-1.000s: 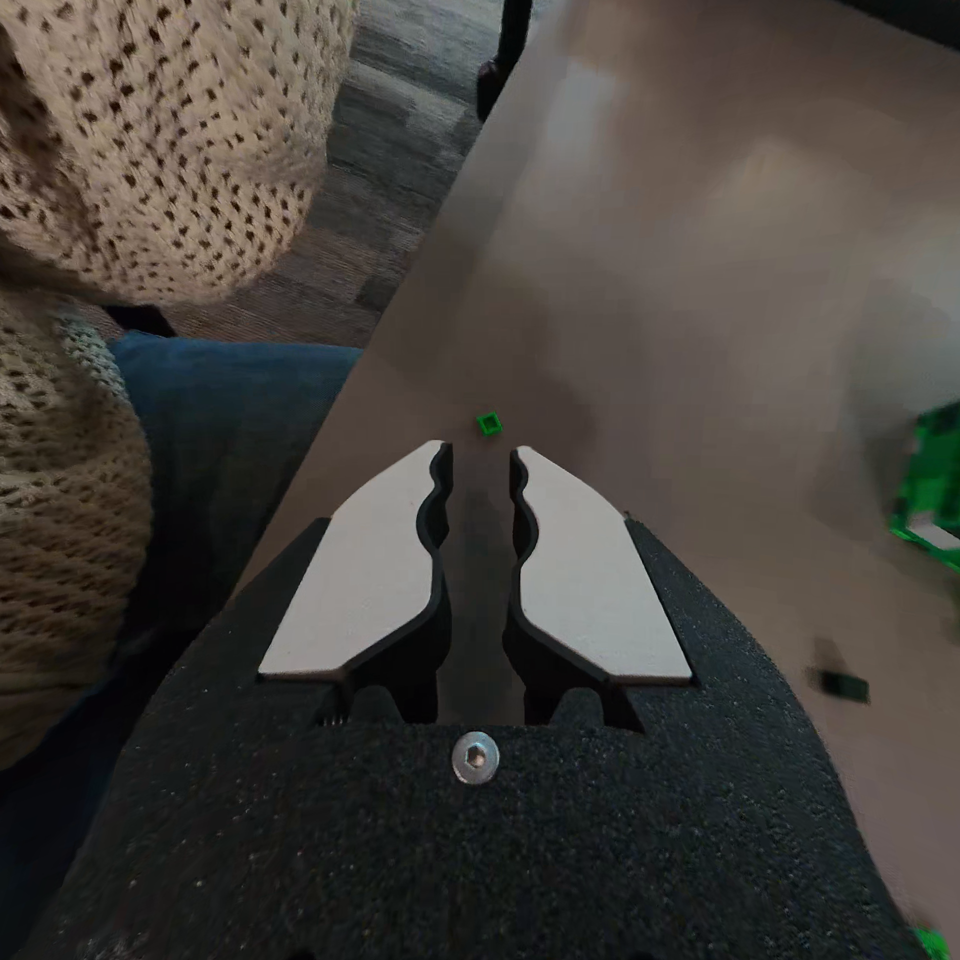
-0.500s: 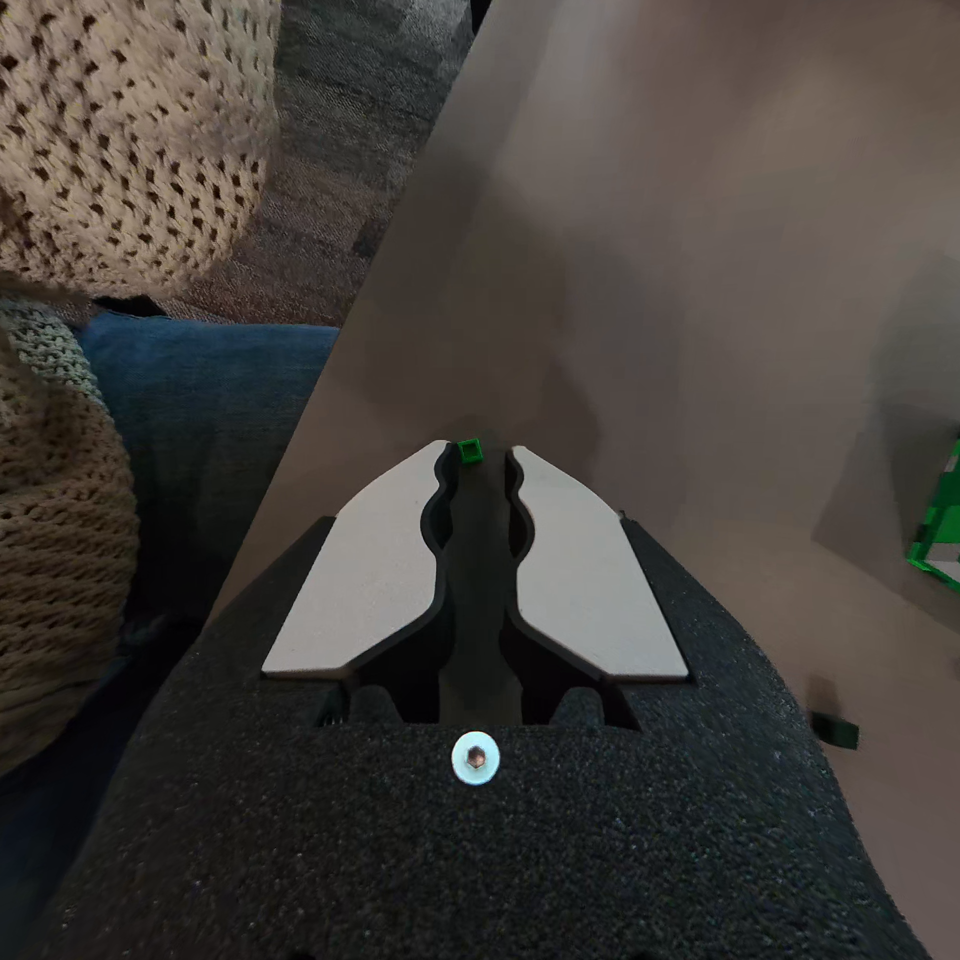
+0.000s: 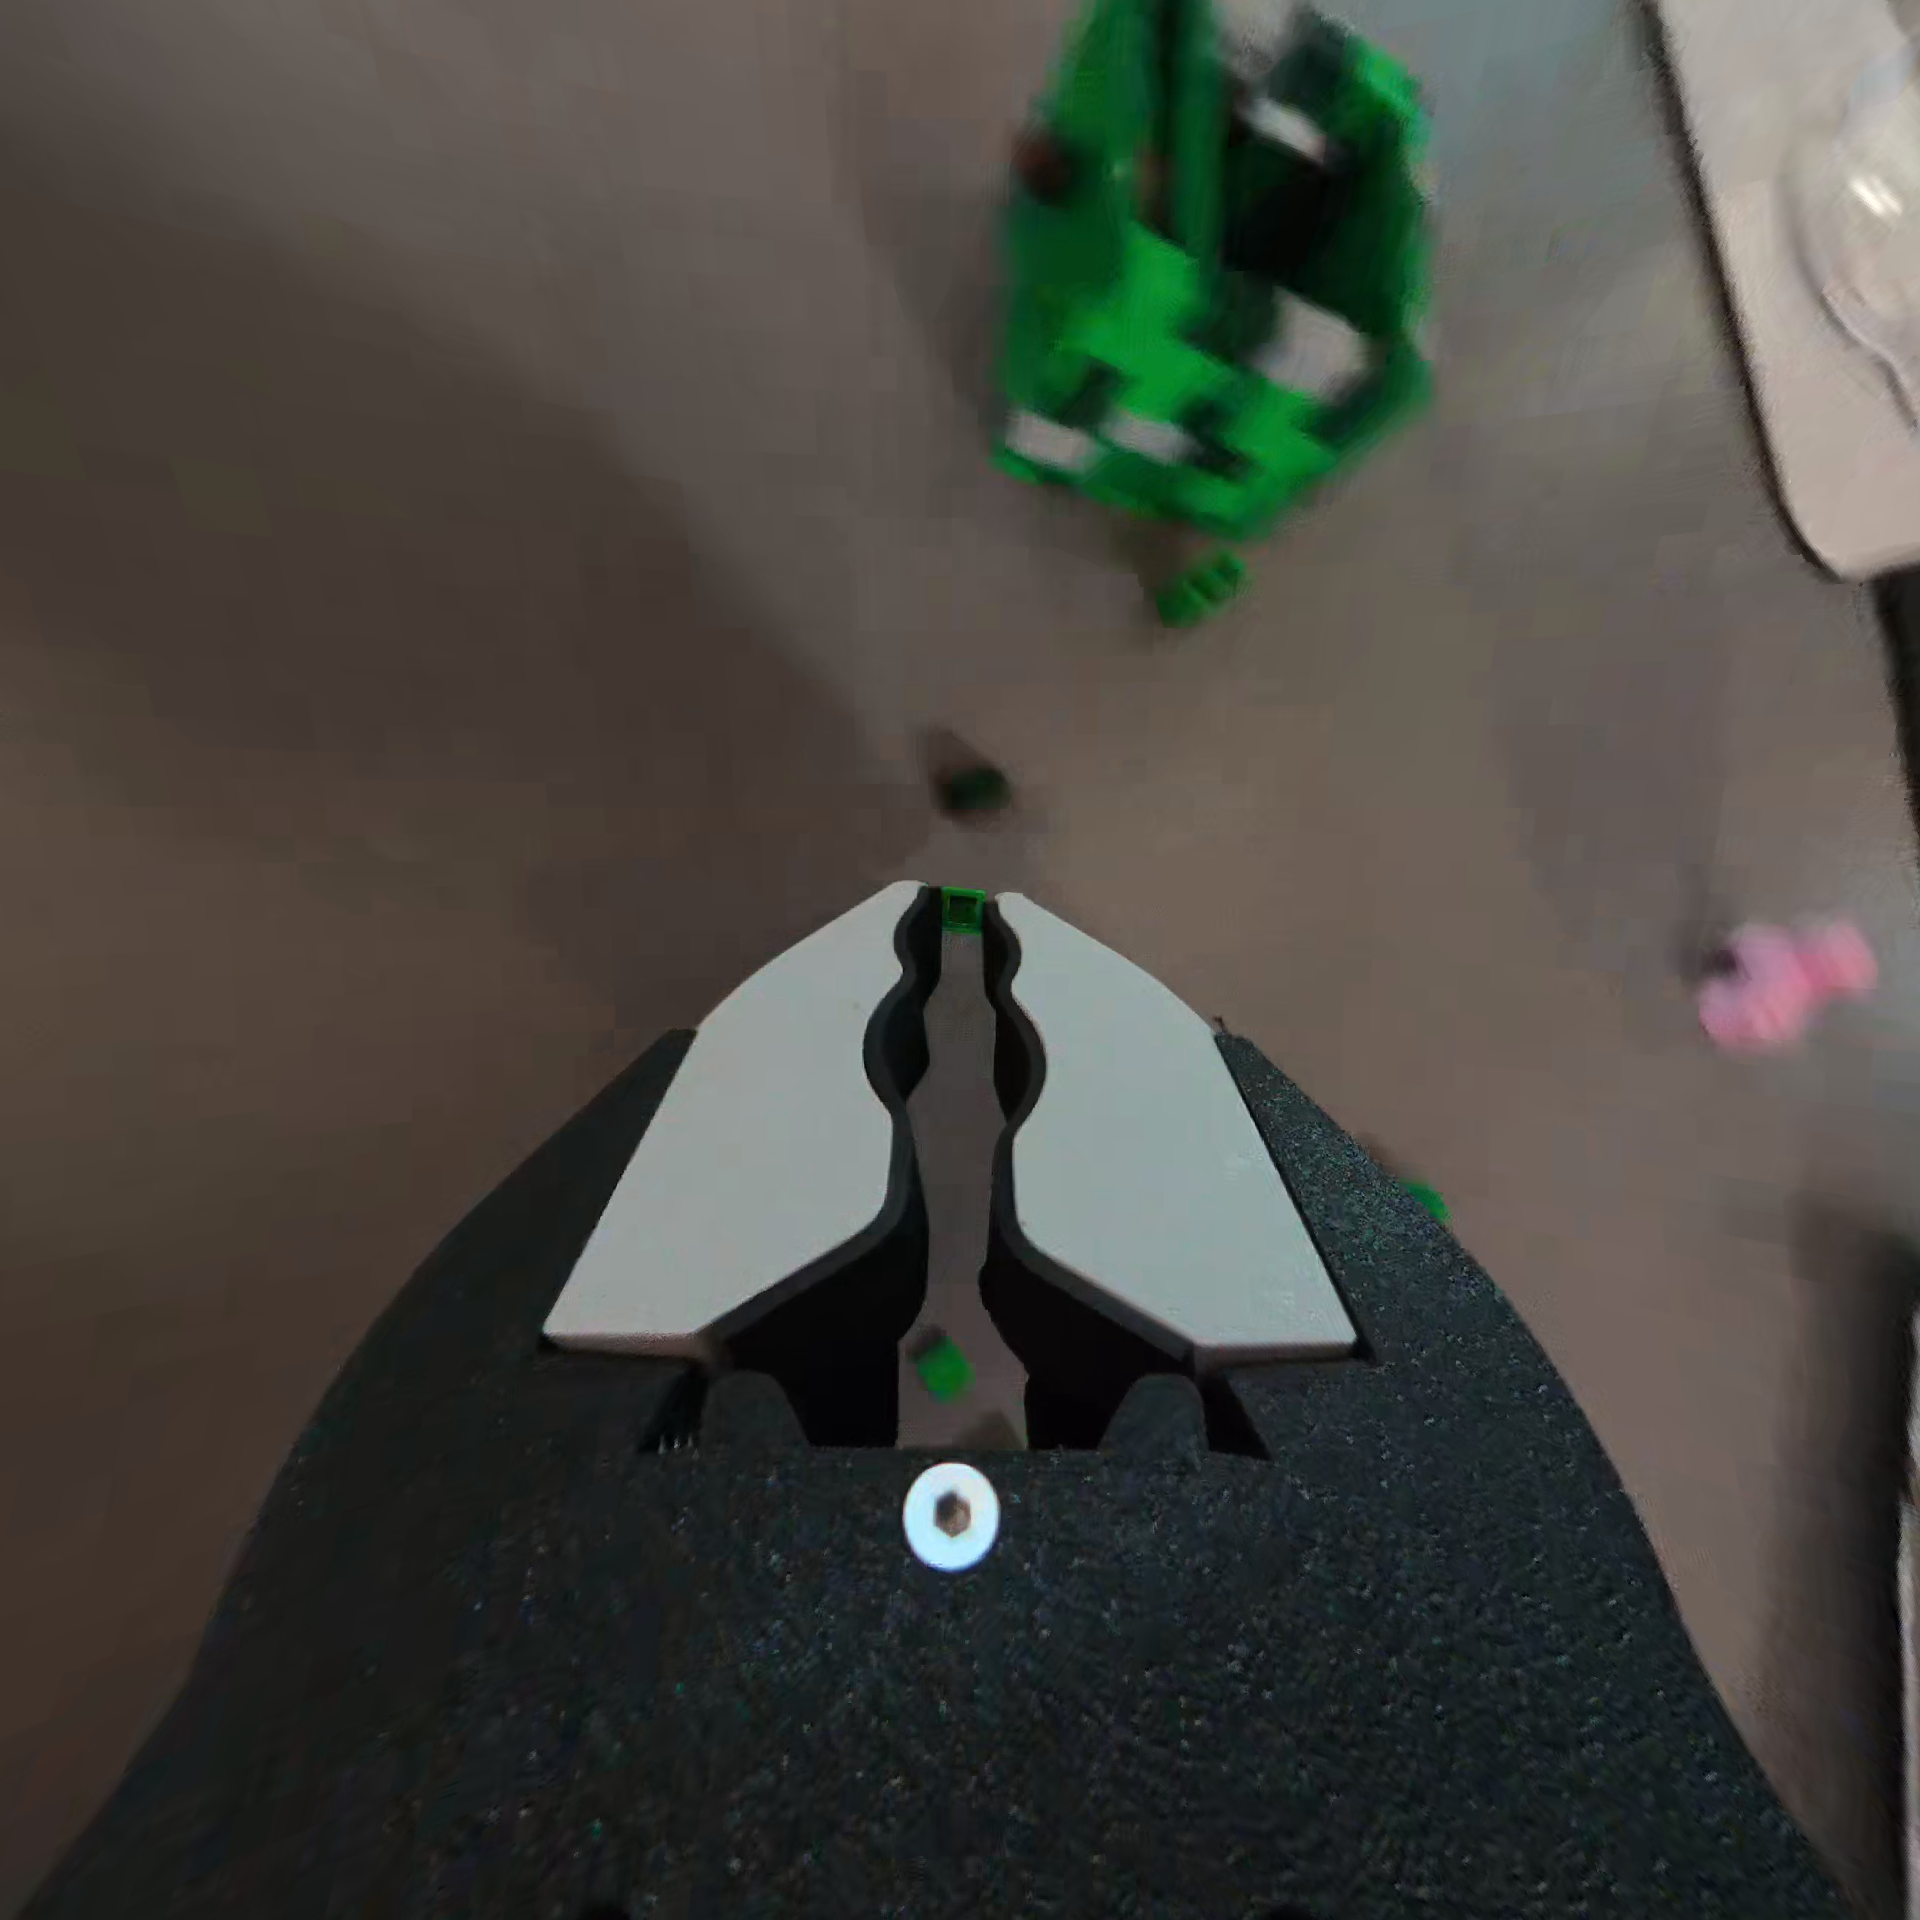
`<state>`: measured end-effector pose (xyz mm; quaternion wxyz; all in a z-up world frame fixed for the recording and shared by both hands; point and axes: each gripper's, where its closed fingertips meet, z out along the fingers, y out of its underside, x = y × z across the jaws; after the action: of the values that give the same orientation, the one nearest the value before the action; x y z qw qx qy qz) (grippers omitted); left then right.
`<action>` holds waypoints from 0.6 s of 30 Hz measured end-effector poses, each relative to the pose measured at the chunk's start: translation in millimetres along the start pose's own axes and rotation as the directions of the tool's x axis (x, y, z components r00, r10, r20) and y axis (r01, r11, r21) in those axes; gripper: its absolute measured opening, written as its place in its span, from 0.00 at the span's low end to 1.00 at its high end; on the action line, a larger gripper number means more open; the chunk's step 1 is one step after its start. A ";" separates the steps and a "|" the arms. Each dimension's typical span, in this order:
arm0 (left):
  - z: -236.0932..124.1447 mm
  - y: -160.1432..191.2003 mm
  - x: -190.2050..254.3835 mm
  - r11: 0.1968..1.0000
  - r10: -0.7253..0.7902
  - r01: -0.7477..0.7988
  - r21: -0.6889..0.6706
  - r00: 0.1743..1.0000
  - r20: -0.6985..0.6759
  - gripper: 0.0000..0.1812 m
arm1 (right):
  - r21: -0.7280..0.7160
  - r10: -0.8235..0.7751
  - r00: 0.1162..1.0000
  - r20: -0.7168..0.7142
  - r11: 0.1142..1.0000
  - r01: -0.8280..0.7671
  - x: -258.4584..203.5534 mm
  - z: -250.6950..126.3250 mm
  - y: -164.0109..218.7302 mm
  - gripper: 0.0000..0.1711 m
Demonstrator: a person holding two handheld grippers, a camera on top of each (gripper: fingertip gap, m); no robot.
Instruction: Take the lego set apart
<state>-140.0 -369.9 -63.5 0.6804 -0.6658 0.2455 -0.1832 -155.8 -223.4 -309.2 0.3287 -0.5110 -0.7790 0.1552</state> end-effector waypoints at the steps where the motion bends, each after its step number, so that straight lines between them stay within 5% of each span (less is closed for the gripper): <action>1: 1.8 1.7 -0.9 1.000 -0.006 0.006 -0.003 1.000 -0.002 0.15 | -0.010 0.036 0.999 -0.034 0.999 -0.036 12.1 -1.6 9.1 0.04; 7: 19.4 24.5 -13.0 0.998 -0.043 0.043 -0.055 0.999 0.008 0.16 | 0.158 0.259 0.943 -0.208 0.960 -0.229 60.7 -20.4 17.6 0.31; 12: 56.2 77.1 -41.6 0.991 -0.082 0.088 -0.101 0.995 0.064 0.15 | 0.482 0.361 0.899 -0.248 0.851 -0.209 74.4 -62.8 -4.7 0.25; 18: 95.5 163.9 -68.7 0.951 0.207 -0.129 -0.281 0.940 0.270 0.15 | 0.786 0.292 0.956 0.029 0.584 -0.202 21.1 -111.9 -31.9 0.14</action>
<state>-153.4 -244.7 -221.3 0.6296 -0.7453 0.2190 0.0116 -108.5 -228.7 -201.0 0.5327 -0.4276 -0.5364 0.4956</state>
